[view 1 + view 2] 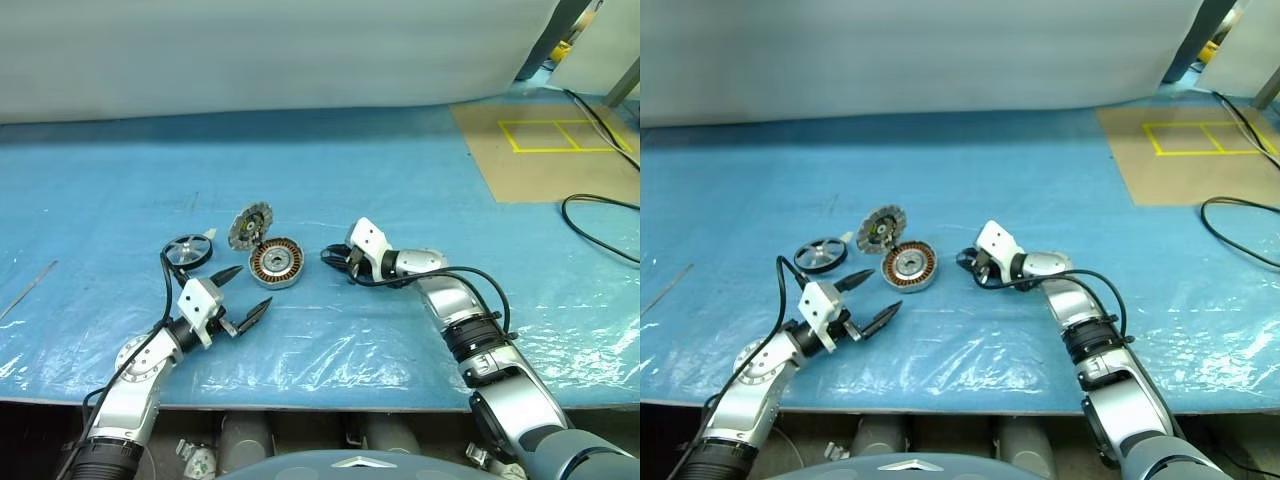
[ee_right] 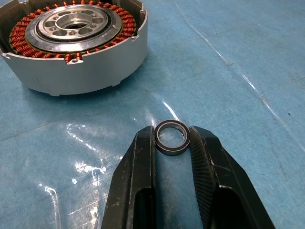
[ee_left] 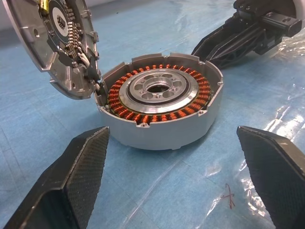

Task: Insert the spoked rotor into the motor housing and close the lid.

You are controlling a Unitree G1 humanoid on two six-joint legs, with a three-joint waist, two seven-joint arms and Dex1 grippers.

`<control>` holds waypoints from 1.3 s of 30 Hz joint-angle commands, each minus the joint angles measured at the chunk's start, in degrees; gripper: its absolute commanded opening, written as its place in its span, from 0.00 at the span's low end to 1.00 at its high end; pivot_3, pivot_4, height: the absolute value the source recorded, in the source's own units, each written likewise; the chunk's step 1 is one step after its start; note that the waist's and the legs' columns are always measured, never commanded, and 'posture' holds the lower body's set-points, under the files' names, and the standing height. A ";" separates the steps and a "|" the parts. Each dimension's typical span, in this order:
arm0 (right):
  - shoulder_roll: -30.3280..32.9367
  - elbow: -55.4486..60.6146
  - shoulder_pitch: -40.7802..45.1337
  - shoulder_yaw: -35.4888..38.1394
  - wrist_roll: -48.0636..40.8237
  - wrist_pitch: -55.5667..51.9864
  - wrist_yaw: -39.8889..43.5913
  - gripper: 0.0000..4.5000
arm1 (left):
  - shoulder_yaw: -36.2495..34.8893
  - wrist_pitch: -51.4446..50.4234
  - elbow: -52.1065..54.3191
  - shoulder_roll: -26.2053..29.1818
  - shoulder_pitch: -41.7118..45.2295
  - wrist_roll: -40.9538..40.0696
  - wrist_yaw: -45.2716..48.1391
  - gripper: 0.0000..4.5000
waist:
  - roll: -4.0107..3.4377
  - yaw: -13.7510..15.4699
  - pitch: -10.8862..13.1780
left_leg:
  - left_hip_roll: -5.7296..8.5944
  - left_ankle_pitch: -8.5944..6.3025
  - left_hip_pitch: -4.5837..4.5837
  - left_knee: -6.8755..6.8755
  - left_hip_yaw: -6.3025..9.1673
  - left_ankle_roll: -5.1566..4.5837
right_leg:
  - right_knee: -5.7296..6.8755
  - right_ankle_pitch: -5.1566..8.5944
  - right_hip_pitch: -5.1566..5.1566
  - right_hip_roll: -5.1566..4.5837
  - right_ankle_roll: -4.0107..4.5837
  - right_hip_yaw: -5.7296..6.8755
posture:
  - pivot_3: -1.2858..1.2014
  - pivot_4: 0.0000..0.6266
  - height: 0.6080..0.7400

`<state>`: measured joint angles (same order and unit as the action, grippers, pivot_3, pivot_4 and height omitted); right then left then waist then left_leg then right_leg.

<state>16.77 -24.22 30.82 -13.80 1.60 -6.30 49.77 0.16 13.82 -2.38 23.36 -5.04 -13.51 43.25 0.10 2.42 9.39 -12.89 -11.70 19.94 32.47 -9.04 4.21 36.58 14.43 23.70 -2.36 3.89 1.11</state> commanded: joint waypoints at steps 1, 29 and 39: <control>0.18 -0.18 1.36 0.38 -0.05 0.01 -0.85 0.14 | -1.04 1.56 0.30 0.45 -0.20 -0.27 0.07 1.00 | 0.00 0.00 0.00 | 0.00 0.00 0.00 0.00 0.00 0.00 | 0.00 0.00 0.00 0.00 0.00 0.00 | 0.52 0.24 1.00; -6.98 1.63 13.64 -9.68 -2.04 -10.52 7.83 0.14 | -1.64 0.32 4.03 0.56 -1.78 -0.38 -1.93 1.00 | 0.00 -0.05 0.00 | -0.01 0.01 0.05 -0.04 0.05 0.02 | -0.02 -0.02 0.20 0.02 -0.03 0.04 | 0.52 0.24 1.00; -8.66 -2.50 14.32 -9.03 -0.66 -7.39 6.48 0.14 | -1.07 -1.26 5.99 0.52 -1.55 -0.30 -2.84 1.00 | 0.00 -0.08 0.00 | -0.02 0.01 0.04 -0.03 0.05 0.02 | 0.01 0.00 0.20 0.02 0.00 0.04 | 0.52 0.24 1.00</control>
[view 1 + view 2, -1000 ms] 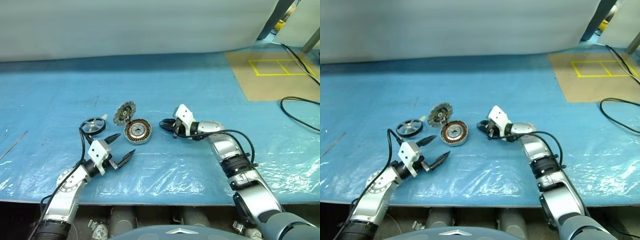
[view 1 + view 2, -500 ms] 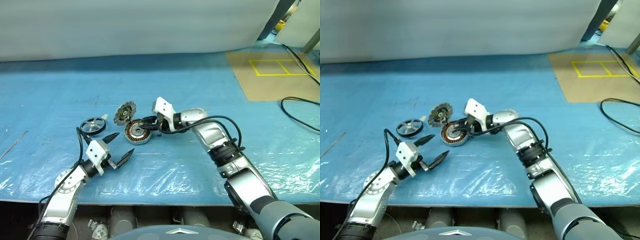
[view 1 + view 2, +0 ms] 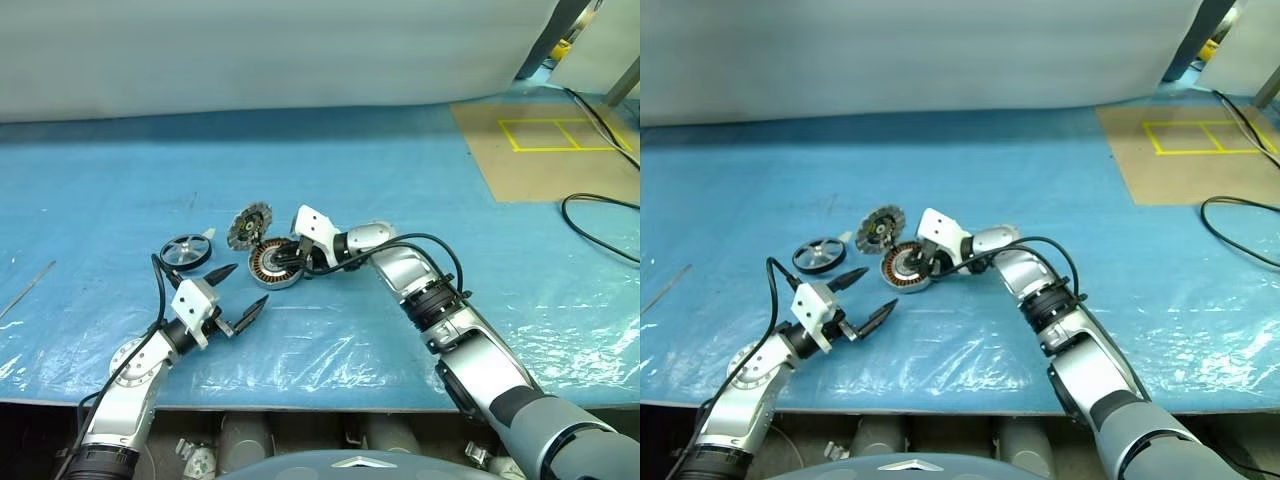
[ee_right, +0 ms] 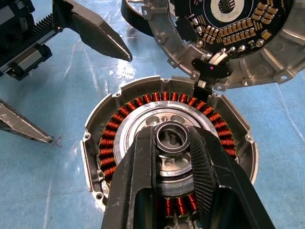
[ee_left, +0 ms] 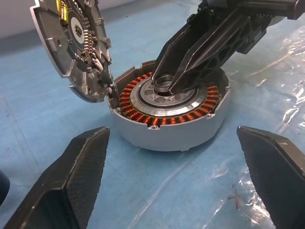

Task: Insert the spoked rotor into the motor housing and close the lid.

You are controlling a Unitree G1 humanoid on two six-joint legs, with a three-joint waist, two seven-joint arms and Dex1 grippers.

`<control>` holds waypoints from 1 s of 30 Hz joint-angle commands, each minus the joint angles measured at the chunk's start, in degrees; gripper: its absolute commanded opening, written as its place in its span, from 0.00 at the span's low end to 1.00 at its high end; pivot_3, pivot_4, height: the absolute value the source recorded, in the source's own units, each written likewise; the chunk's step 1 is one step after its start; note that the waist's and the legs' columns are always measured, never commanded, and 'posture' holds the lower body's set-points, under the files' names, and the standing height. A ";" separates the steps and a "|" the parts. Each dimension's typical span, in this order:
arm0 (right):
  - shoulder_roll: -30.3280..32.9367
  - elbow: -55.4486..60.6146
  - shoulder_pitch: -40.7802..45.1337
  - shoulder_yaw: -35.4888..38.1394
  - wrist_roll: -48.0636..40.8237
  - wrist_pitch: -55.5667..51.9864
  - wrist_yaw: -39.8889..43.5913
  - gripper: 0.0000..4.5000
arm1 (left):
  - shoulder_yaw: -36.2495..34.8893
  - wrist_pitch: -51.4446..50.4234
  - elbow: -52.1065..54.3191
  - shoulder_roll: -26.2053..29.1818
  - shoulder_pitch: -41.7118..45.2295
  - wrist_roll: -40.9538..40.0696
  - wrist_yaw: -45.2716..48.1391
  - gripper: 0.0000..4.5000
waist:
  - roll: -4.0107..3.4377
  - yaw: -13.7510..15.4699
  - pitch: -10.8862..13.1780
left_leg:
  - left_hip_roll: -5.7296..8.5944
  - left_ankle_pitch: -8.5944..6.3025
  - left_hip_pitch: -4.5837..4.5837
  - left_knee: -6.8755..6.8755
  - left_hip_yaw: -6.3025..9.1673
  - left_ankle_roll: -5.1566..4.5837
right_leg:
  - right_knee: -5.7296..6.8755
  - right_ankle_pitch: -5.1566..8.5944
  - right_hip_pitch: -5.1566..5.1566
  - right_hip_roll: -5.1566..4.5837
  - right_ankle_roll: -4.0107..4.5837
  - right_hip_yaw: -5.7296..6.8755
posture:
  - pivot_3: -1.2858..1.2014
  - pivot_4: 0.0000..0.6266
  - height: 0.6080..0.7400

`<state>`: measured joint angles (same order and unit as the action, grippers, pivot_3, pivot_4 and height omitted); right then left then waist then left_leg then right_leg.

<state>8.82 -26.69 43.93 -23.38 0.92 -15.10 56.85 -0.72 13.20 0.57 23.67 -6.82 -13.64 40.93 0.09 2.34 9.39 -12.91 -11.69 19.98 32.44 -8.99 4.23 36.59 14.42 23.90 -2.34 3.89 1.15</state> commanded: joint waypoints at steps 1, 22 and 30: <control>-0.84 -0.20 1.23 0.64 0.04 1.51 -0.75 0.14 | -0.10 -1.04 3.53 0.21 0.26 -0.19 -0.62 1.00 | 0.00 0.00 0.00 | 0.00 0.00 0.00 0.00 0.00 0.00 | 0.00 0.00 0.00 0.00 0.00 0.00 | 0.52 0.24 1.00; -0.42 -0.72 0.66 -0.29 1.14 1.98 0.75 0.14 | -0.34 -2.11 3.42 0.42 0.47 0.12 -0.13 1.00 | 0.00 -0.01 0.00 | 0.00 0.00 0.00 0.03 0.00 0.00 | 0.04 0.00 -0.01 0.00 0.00 0.00 | 0.52 0.24 1.00; -0.63 -1.08 0.61 -0.26 1.45 2.17 0.79 0.14 | -0.45 -1.23 2.43 0.43 0.44 0.32 0.20 1.00 | 0.00 -0.02 0.00 | 0.00 0.00 0.00 0.03 0.00 0.00 | 0.05 0.00 -0.01 0.00 0.01 0.00 | 0.52 0.24 1.00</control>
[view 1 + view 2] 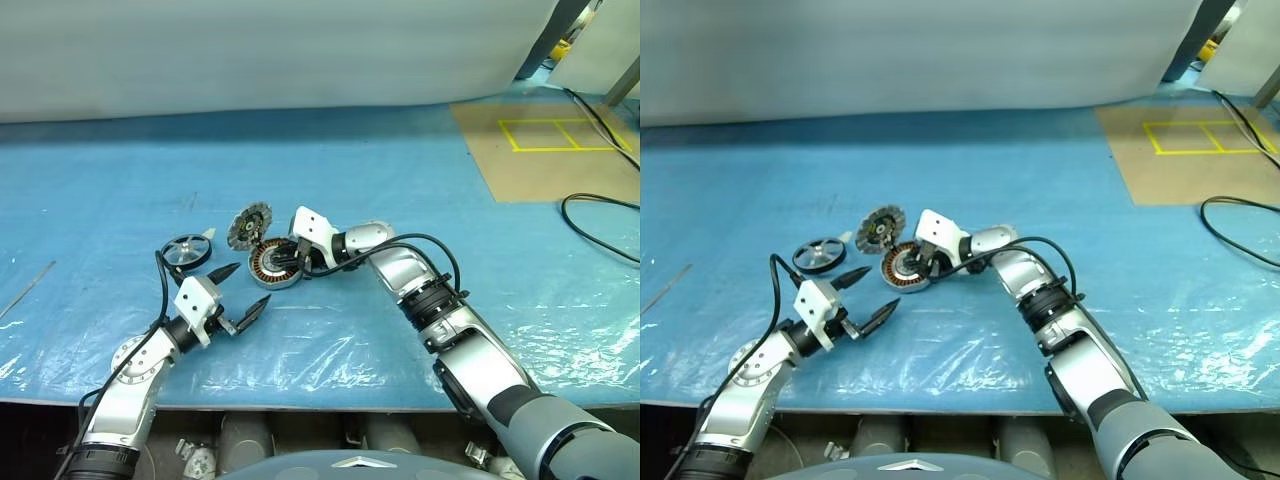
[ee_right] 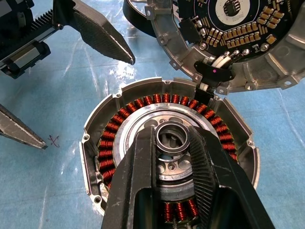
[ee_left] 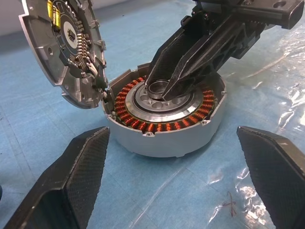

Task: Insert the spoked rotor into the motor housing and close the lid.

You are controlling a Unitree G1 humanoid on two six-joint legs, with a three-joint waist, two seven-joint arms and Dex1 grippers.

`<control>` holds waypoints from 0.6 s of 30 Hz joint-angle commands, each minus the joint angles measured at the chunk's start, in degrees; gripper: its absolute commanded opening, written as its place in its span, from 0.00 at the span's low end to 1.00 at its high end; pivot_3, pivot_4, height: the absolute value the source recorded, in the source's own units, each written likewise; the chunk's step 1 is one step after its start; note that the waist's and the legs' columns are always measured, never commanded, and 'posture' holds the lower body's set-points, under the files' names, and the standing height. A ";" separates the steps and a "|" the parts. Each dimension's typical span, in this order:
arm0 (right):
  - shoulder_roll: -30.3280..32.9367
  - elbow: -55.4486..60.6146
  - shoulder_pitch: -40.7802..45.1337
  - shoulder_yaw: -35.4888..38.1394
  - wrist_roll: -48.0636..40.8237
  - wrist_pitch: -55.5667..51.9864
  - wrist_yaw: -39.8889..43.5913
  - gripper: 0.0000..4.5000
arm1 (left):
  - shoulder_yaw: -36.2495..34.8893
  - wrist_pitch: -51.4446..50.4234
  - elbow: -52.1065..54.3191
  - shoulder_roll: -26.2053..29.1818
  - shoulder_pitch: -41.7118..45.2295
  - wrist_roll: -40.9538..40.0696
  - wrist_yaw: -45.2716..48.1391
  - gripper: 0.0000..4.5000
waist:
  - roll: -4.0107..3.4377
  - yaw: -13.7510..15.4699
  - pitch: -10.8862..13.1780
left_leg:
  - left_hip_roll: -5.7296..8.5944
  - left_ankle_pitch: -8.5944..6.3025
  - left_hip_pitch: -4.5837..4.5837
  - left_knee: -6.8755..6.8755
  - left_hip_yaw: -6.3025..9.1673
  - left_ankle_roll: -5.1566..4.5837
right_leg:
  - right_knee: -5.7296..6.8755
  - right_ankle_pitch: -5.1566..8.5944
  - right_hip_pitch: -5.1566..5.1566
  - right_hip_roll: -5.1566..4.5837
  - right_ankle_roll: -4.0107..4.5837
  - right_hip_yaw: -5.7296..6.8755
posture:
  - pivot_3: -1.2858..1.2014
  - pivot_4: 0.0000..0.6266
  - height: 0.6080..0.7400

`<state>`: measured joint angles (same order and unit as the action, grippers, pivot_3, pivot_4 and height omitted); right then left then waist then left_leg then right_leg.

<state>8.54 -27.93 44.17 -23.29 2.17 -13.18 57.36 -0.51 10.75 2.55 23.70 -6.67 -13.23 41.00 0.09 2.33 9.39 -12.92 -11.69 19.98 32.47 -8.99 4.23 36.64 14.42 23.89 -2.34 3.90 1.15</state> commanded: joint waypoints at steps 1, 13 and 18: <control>-0.35 0.02 0.38 -0.39 0.26 0.30 0.34 0.14 | -0.68 1.24 0.48 0.42 0.28 -0.07 0.07 1.00 | 0.00 0.00 0.00 | 0.00 0.00 0.00 0.00 0.00 0.00 | 0.00 0.00 0.00 0.00 0.00 0.00 | 0.52 0.24 1.00; -0.79 0.85 -0.41 2.07 -2.88 -0.22 2.01 0.58 | -0.36 2.09 -0.98 0.12 1.03 0.36 0.31 1.00 | 0.00 0.03 0.00 | 0.00 0.00 0.00 0.03 0.00 0.00 | 0.02 0.00 0.00 0.00 0.00 0.00 | 0.52 0.24 1.00; -1.74 3.21 0.17 5.38 -7.19 -1.96 2.97 0.96 | 0.04 3.79 -3.10 -0.23 1.48 0.48 0.93 1.00 | 0.00 0.05 0.00 | 0.00 0.00 0.00 0.07 0.01 -0.01 | 0.02 -0.01 0.00 0.00 0.00 0.00 | 0.52 0.24 1.00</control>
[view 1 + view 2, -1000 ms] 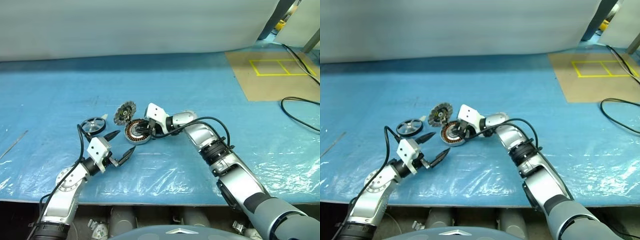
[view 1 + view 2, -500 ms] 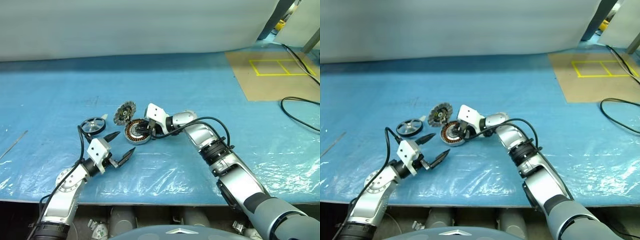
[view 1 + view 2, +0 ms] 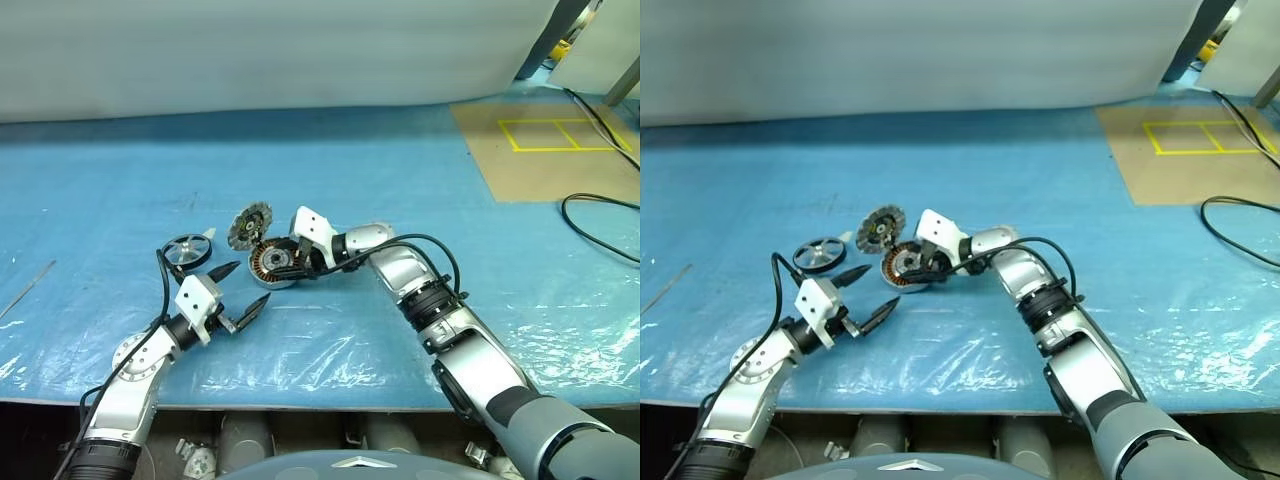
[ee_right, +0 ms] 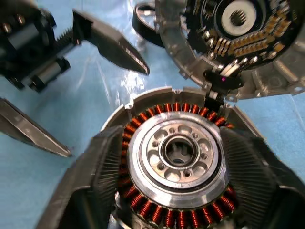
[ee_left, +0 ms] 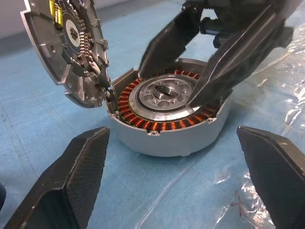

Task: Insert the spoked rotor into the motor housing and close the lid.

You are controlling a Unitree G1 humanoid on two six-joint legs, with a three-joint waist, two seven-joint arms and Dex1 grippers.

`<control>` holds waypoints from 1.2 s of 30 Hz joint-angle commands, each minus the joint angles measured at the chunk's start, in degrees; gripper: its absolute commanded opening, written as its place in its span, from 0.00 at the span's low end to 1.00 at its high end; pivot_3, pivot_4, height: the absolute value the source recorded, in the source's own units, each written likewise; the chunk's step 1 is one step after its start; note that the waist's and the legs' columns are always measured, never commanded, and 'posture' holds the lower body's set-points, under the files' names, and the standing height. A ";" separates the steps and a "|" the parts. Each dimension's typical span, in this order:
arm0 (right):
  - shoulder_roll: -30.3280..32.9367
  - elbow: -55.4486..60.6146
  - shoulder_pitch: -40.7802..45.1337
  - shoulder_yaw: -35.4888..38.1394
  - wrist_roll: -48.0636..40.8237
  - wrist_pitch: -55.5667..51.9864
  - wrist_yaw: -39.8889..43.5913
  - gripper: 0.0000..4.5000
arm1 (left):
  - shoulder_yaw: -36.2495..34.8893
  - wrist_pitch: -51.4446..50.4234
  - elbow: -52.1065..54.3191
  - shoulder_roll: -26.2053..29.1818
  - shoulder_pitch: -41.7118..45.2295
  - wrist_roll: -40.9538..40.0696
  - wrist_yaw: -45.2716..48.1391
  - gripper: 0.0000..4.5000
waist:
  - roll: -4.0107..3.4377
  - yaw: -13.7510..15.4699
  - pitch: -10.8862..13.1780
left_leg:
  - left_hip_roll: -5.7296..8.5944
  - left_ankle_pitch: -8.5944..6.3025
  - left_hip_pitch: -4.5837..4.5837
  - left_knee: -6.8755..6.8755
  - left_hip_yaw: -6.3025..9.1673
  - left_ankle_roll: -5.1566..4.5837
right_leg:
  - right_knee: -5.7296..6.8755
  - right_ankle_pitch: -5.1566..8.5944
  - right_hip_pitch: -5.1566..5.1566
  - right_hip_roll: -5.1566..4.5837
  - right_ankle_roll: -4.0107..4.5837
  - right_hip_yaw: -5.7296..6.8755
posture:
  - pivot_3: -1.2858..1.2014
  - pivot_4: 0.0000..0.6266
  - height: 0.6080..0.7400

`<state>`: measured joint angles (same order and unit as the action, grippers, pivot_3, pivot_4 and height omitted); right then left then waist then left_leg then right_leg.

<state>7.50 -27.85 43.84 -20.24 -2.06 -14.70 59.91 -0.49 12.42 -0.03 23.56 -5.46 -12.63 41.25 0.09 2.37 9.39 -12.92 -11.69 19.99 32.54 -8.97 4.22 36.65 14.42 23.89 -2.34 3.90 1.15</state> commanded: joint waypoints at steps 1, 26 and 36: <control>-0.88 3.24 0.51 2.60 -3.22 -0.66 0.22 0.99 | 0.15 2.45 -0.96 -0.20 0.40 -0.07 0.79 1.00 | 0.00 0.01 0.00 | 0.00 0.00 0.00 0.00 0.00 0.00 | 0.00 0.00 0.00 0.00 0.00 0.00 | 0.52 0.24 1.00; -1.68 3.02 -2.41 -0.80 -0.66 -2.07 -3.83 0.01 | 0.79 0.55 0.84 -0.57 2.24 -0.16 0.16 1.00 | 0.00 -0.02 0.00 | 0.00 0.00 0.01 0.00 0.02 0.01 | 0.00 0.00 0.00 0.00 0.00 0.02 | 0.52 0.24 1.00; -2.57 -1.98 -0.63 -0.33 1.35 1.38 -8.06 0.01 | 0.67 0.54 0.24 -0.36 2.75 -0.26 0.37 1.00 | 0.00 -0.02 0.00 | 0.01 0.00 0.01 0.00 0.02 0.01 | 0.00 0.00 0.00 -0.01 0.00 0.02 | 0.52 0.24 1.00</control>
<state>5.00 -29.26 42.19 -20.44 -1.49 -14.35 52.14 0.45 12.62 -1.26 22.95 -2.95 -12.51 41.57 0.09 2.35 9.39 -12.91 -11.69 19.99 32.54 -8.95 4.24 36.65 14.42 23.89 -2.35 3.90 1.17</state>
